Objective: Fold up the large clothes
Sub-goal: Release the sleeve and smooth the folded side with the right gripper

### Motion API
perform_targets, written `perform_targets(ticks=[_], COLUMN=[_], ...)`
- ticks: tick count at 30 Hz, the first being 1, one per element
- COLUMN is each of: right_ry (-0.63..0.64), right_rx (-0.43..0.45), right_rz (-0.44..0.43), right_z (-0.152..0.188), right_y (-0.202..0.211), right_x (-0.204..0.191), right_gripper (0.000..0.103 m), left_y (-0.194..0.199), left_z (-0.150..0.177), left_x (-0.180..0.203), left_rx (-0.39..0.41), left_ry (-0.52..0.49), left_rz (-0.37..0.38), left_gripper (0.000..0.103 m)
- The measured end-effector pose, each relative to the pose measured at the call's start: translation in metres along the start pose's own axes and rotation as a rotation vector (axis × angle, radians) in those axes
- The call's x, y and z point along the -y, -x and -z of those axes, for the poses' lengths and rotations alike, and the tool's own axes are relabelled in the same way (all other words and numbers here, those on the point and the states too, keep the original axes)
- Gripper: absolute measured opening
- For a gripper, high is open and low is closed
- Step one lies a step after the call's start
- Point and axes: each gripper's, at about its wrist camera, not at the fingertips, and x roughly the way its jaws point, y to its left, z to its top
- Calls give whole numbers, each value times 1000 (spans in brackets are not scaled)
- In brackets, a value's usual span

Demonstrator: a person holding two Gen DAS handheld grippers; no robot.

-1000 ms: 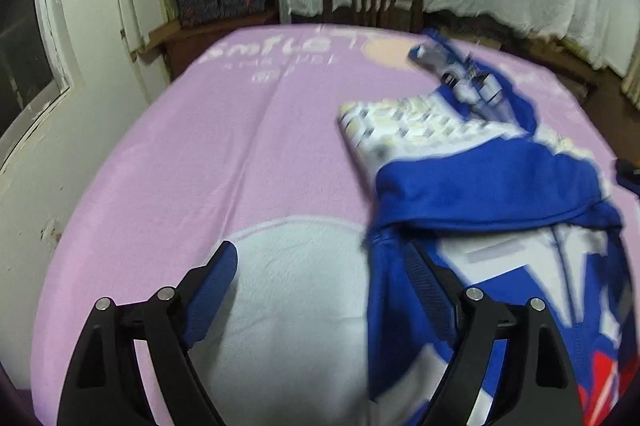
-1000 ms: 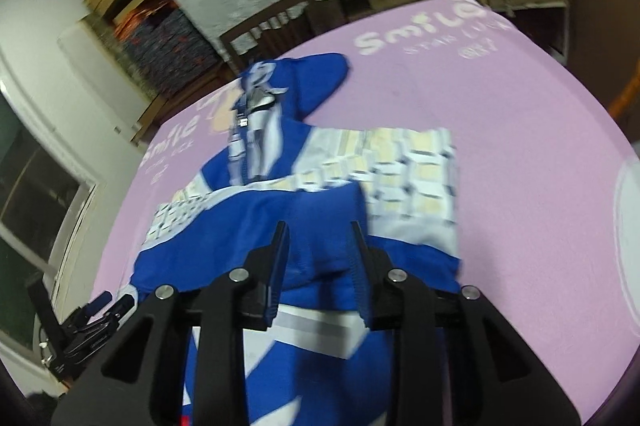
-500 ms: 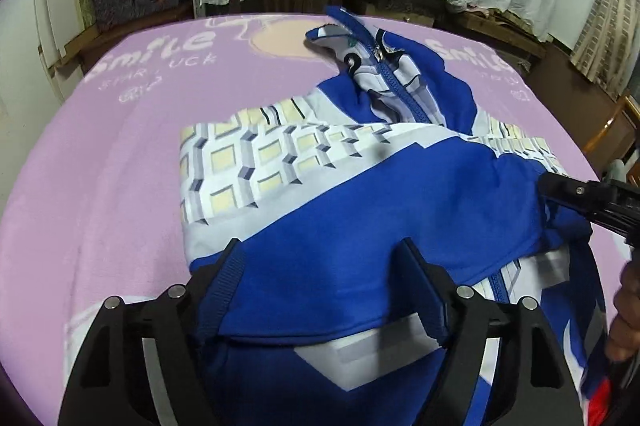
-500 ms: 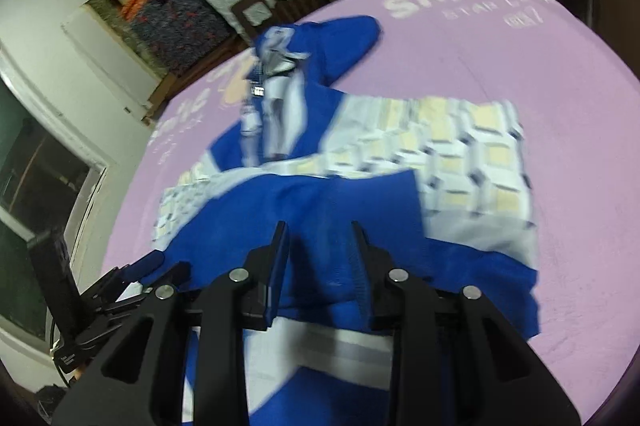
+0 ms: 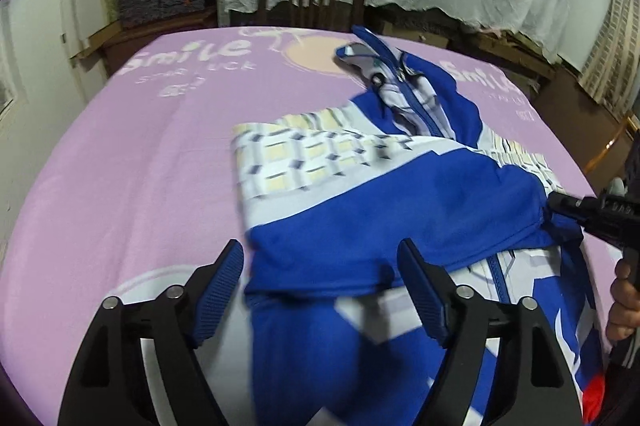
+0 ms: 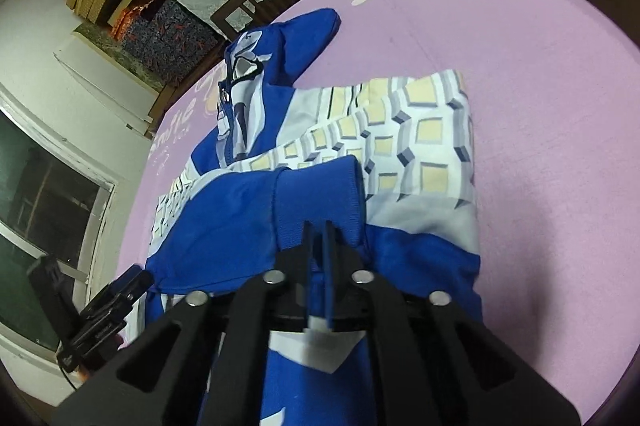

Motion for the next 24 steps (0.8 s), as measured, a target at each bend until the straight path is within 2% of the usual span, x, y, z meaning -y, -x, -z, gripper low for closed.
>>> perform_targets(ticks=[1, 6, 8, 9, 11, 15, 21, 24], right_ry=[2, 56, 56, 46, 29, 32, -16, -50], right_rx=[11, 51, 78, 99, 123, 144, 98, 69], right_rz=[5, 28, 32, 24, 15, 92, 159, 171], right_z=[-2, -33, -47, -57, -73, -107, -140, -145], right_y=[5, 26, 30, 31, 25, -14, -99, -134], right_x=[-4, -41, -51, -57, -62, -70, -51, -39], right_gripper=[30, 33, 38, 43, 45, 51, 51, 51], left_y=[3, 12, 16, 18, 21, 21, 15, 8], left_z=[1, 3, 5, 6, 9, 10, 11, 13], left_x=[-3, -19, -21, -21, -21, -25, -30, -29], left_rx=[2, -5, -4, -3, -1, -2, -36, -64], left_ry=[8, 77, 88, 87, 85, 99, 128, 127], left_rz=[2, 36, 43, 43, 43, 32, 20, 17], left_gripper=[80, 80, 80, 80, 83, 86, 86, 86])
